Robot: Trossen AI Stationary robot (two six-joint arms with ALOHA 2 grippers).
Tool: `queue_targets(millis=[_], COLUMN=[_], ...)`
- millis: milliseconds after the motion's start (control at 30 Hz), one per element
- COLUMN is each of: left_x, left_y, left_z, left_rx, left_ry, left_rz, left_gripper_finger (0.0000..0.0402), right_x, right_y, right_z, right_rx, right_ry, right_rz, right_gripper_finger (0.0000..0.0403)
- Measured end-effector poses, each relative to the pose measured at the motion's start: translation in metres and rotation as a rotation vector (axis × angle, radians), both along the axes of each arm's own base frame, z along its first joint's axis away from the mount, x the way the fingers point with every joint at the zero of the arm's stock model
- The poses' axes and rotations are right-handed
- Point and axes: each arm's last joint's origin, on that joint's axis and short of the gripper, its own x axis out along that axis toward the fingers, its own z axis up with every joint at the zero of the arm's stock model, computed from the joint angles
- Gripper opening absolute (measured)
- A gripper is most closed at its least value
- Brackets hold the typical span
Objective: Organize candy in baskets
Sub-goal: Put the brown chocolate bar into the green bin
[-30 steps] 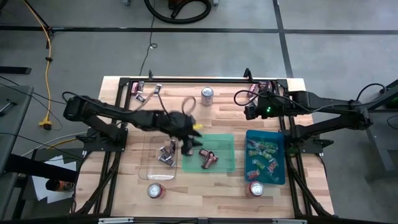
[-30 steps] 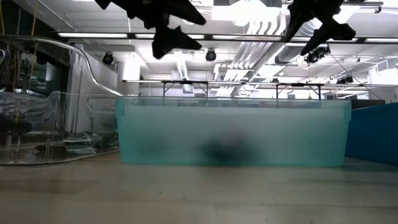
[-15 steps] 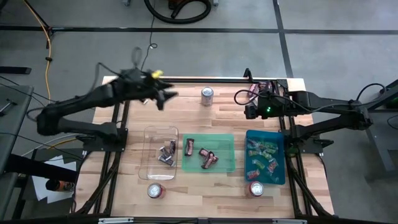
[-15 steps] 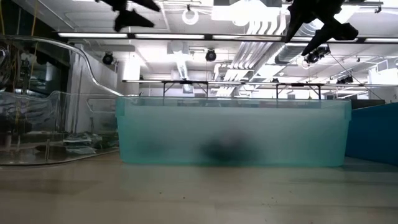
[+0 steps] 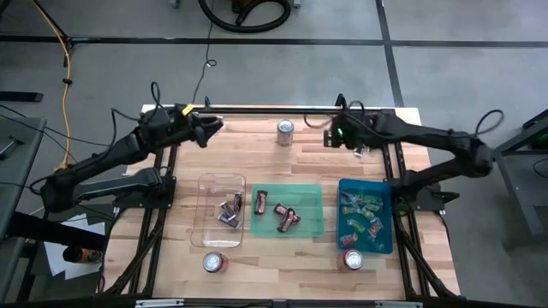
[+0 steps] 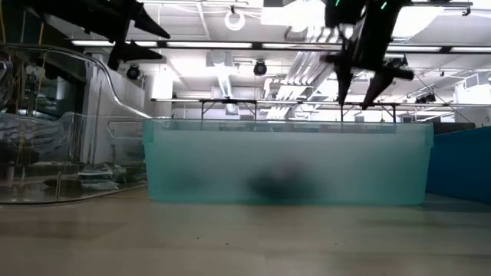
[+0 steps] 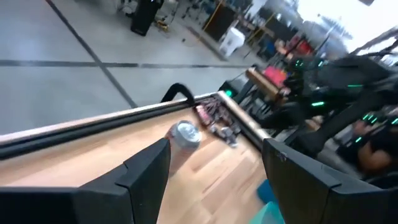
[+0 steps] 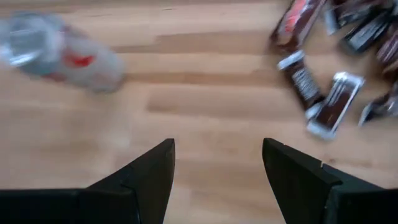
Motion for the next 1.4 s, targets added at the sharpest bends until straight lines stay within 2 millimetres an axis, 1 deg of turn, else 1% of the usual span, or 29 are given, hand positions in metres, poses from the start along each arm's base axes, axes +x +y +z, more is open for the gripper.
queue_targets(millis=[100, 200, 300, 367, 467, 567, 700, 867, 1033, 1133, 1267, 1400], left_x=[0.003, 0.006, 0.006, 0.006, 0.006, 0.006, 0.006, 0.005, 0.004, 0.003, 0.002, 0.0], left_y=[0.002, 0.004, 0.004, 0.004, 0.004, 0.005, 0.007, 0.009, 0.011, 0.013, 0.015, 0.017], left_z=[-0.002, -0.002, 0.0, 0.001, 0.002, 0.002, 0.001, 0.001, 0.001, 0.002, 0.002, 0.002], left_rx=[0.003, 0.008, 0.017, 0.014, -0.01, -0.023, -0.019, -0.018, 0.001, 0.018, 0.027, 0.029], left_ry=[-0.059, -0.076, -0.101, -0.114, -0.134, -0.141, -0.133, -0.133, -0.131, -0.123, -0.118, -0.118], left_rz=[0.005, 0.006, 0.006, 0.009, 0.022, 0.049, 0.092, 0.11, 0.123, 0.128, 0.129, 0.13], left_gripper_finger=[0.0241, 0.0241, 0.0241, 0.0241, 0.0241, 0.0241, 0.0241, 0.0241, 0.0241, 0.0241, 0.0241, 0.0241], right_x=[-0.003, -0.015, -0.025, -0.031, -0.04, -0.048, -0.055, -0.057, -0.062, -0.064, -0.064, -0.059], right_y=[-0.04, -0.077, -0.103, -0.112, -0.116, -0.117, -0.12, -0.125, -0.118, -0.115, -0.117, -0.122], right_z=[-0.017, -0.031, -0.046, -0.059, -0.079, -0.088, -0.093, -0.099, -0.113, -0.123, -0.124, -0.129], right_rx=[0.005, 0.016, 0.033, 0.052, 0.076, 0.076, 0.074, 0.036, 0.067, 0.069, 0.033, 0.035], right_ry=[0.082, 0.141, 0.16, 0.114, 0.031, 0.012, 0.007, -0.07, -0.073, -0.115, -0.154, -0.192], right_rz=[-0.045, -0.113, -0.14, -0.124, -0.126, -0.139, -0.189, -0.29, -0.366, -0.417, -0.475, -0.471], right_gripper_finger=[0.0238, 0.0238, 0.0238, 0.0238, 0.0238, 0.0238, 0.0238, 0.0238, 0.0238, 0.0238, 0.0238, 0.0238])
